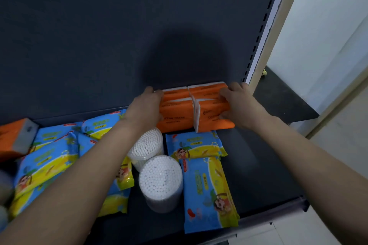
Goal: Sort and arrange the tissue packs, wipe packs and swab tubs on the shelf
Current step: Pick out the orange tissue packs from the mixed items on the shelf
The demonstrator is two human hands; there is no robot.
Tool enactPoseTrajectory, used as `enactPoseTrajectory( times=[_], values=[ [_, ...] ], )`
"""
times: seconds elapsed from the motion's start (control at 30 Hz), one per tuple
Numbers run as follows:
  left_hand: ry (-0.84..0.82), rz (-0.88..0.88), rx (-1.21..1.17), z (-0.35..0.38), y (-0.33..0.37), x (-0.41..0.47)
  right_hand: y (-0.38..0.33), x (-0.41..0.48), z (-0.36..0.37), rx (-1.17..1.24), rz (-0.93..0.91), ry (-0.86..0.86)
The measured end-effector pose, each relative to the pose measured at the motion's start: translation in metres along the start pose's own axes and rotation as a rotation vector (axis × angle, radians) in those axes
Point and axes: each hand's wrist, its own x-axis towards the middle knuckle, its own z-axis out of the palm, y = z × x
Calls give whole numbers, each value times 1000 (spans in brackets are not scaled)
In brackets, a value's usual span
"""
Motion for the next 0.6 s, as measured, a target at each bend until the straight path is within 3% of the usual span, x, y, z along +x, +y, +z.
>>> enactPoseTrajectory(
  times=[0.23, 0.37, 0.6],
  values=[
    [148, -7, 98, 2, 4, -15, -5, -8, 3, -190, 1, 91],
    [244, 35, -8, -7, 6, -28, -9, -10, 0, -184, -58, 85],
    [177, 197, -189, -6, 26, -46, -5, -18, -2, -147, -107, 83]
  ],
)
